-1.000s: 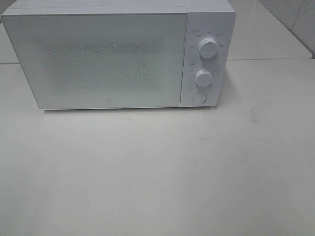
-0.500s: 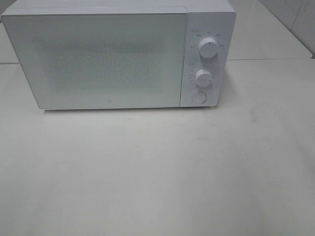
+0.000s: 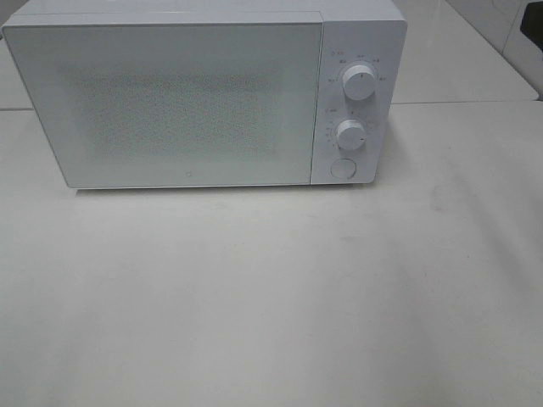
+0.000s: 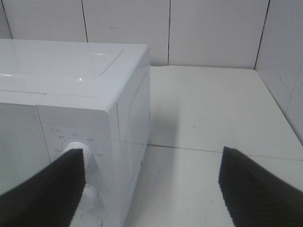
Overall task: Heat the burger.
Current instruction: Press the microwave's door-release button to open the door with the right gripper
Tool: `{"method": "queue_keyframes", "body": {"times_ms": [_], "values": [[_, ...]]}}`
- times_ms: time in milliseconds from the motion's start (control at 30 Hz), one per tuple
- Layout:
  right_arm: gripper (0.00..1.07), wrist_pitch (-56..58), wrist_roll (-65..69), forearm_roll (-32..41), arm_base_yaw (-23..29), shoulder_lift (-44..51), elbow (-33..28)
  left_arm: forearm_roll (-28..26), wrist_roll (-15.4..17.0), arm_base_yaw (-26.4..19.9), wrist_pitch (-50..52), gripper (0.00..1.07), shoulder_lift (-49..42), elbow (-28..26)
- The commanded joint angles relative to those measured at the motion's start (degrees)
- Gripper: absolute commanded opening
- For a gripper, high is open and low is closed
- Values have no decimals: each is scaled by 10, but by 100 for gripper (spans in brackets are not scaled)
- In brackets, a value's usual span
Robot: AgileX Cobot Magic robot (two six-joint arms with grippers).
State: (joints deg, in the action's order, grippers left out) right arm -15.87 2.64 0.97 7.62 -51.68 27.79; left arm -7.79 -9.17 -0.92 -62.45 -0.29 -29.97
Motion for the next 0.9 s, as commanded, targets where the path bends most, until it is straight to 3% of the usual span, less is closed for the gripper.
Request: {"method": "queue_keyframes", "body": {"times_ms": [33, 233, 267, 567, 900], "values": [[75, -69, -5, -3, -2, -40, 0, -4, 4, -2, 7, 100, -3, 2], [75, -215, -7, 1, -1, -106, -23, -4, 4, -2, 7, 100, -3, 2], [75, -282, -9, 14, -1, -128, -42, -4, 4, -2, 7, 100, -3, 2], [75, -371, -38, 84, 10, -198, -84, -4, 4, -2, 7, 100, -3, 2], [75, -493, -150, 244, 151, -297, -97, -4, 4, -2, 7, 100, -3, 2]]}}
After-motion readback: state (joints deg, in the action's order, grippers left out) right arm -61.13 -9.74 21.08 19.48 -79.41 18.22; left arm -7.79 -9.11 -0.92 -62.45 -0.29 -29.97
